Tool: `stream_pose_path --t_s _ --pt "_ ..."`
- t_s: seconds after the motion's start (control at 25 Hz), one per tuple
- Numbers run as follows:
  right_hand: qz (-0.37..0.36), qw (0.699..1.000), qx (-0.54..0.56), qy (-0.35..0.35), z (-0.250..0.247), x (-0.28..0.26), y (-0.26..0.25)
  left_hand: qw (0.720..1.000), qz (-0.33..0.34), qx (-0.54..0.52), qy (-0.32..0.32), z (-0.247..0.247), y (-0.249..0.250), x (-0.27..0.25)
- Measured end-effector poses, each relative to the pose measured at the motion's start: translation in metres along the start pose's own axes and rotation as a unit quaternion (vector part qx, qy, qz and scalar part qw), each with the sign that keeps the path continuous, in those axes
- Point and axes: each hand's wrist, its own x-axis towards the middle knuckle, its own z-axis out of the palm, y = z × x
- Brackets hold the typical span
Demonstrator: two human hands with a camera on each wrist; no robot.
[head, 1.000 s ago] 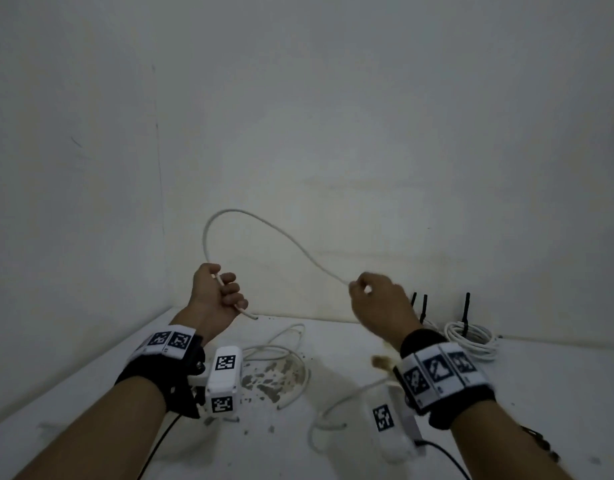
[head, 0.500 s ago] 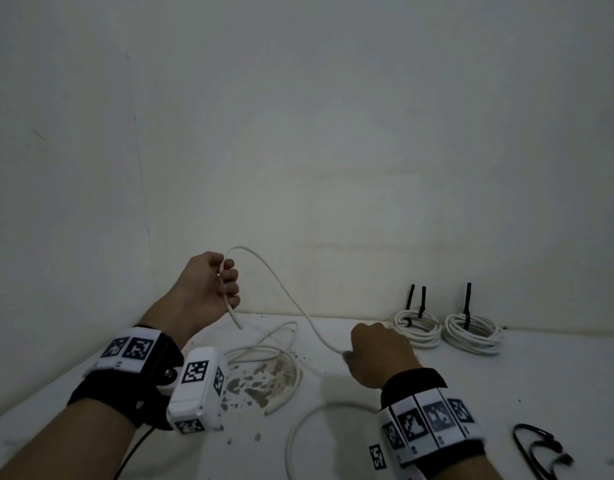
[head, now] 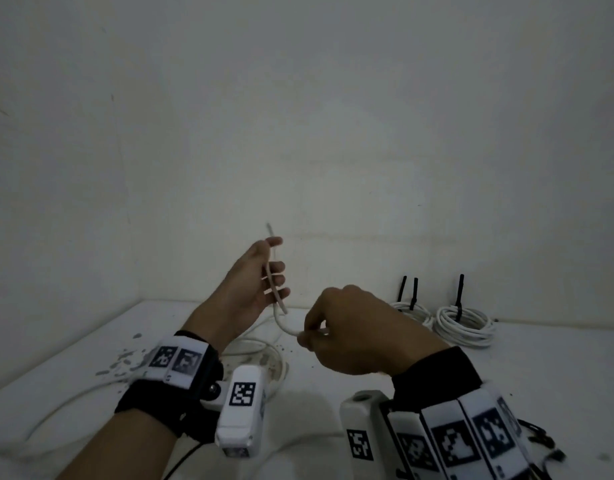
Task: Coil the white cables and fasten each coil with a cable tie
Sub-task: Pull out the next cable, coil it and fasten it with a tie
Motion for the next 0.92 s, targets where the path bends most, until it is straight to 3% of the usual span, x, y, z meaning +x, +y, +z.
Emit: stream_pose_path --t_s 0.08,0.16,0.28,0.44,0.6,0.8,0.92 --pt "-0.012 0.999 0.009 0.029 -0.007 -0.001 -0.002 0.979 0.025 0.197 -0.046 0.011 -0.008 -0.009" --pt "-0.011 0.996 0.005 0.088 -0.016 -0.003 0.004 0.947 0.032 0.3 -0.106 0.018 -0.014 -0.016" --pt "0.027 0.976 0.011 0.214 -0.024 -0.003 0.023 0.964 -0.025 0.224 -0.142 0.022 -0.019 -0.02" --pt "0.101 0.933 0.023 0.344 -0.021 0.001 0.047 0.958 -0.035 0.266 -0.101 0.029 -0.025 -0.019" --pt "0.129 0.911 0.034 0.391 -0.009 0.008 0.053 0.948 0.024 0.312 -0.054 0.033 -0.033 -0.018" --pt "0.148 0.87 0.089 0.461 -0.002 0.014 0.056 0.975 -0.013 0.223 -0.004 0.027 -0.03 -0.018" --pt "0.151 0.871 0.134 0.448 0.001 0.017 0.056 0.984 -0.032 0.172 0.02 0.023 -0.031 -0.017"
